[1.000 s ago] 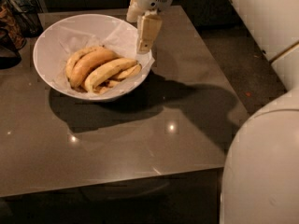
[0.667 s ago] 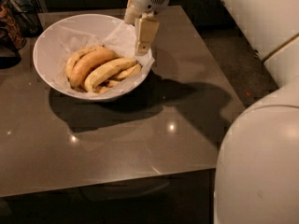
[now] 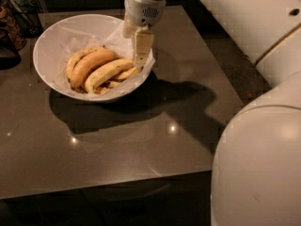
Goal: Pick banana from white bowl
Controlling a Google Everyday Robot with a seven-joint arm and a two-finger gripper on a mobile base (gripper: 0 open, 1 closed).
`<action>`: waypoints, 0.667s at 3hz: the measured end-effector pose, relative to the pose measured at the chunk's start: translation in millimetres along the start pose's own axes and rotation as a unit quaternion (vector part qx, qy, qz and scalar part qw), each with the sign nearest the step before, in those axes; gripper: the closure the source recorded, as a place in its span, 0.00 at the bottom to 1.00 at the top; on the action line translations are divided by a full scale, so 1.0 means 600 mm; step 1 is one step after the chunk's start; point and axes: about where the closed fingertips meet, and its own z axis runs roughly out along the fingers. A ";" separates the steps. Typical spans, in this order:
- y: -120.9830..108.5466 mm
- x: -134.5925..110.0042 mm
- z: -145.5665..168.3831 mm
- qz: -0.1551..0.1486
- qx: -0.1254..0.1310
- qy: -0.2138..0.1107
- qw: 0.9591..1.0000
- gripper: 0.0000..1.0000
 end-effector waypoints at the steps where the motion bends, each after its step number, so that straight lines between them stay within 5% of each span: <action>1: 0.012 -0.007 0.018 0.004 -0.013 0.004 1.000 0.38; 2: 0.017 -0.010 0.027 0.003 -0.019 0.009 1.000 0.38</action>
Offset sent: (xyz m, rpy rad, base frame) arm -0.0224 0.0005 -0.0203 -0.0684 0.0701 0.0018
